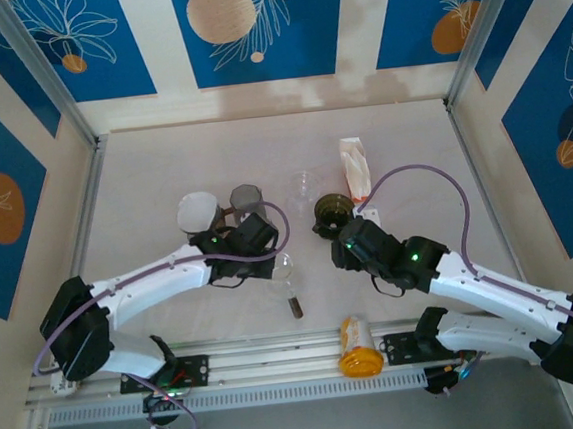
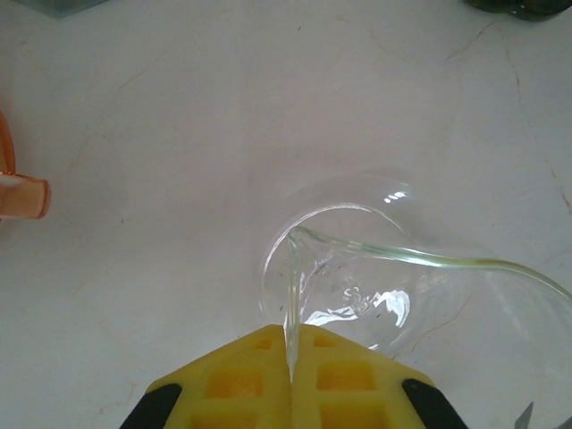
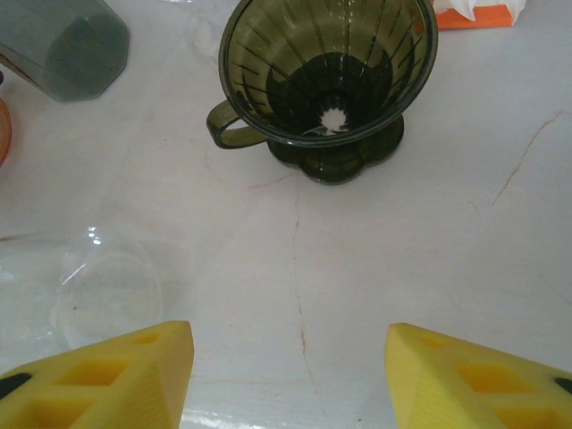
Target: Place the coffee filter in the dripper
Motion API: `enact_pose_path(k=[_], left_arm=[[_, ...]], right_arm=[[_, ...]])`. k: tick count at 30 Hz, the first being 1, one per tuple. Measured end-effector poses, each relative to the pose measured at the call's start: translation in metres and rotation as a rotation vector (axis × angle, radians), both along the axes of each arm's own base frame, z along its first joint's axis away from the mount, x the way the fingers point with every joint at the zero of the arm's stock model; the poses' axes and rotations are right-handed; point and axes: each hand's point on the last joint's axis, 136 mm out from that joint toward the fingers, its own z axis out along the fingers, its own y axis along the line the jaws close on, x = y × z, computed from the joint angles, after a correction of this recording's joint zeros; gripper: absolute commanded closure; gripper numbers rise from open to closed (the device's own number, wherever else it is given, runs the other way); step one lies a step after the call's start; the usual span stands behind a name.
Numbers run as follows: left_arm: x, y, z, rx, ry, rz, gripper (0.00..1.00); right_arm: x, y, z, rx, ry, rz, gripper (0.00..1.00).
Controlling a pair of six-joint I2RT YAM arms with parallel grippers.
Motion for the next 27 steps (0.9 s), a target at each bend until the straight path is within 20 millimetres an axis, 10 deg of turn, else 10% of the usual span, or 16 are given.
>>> enact_pose_path(k=[10, 17, 27], left_arm=[[0.002, -0.005, 0.012, -0.047, -0.026, 0.000, 0.35], [0.003, -0.008, 0.082, -0.215, -0.150, -0.006, 0.01], [-0.025, 0.043, 0.186, -0.488, -0.397, 0.022, 0.00]], right_arm=[[0.017, -0.010, -0.012, 0.006, 0.094, -0.139, 0.37], [0.060, -0.037, -0.008, 0.134, 0.123, -0.365, 0.40], [0.102, -0.032, -0.044, 0.152, 0.245, -0.462, 0.47]])
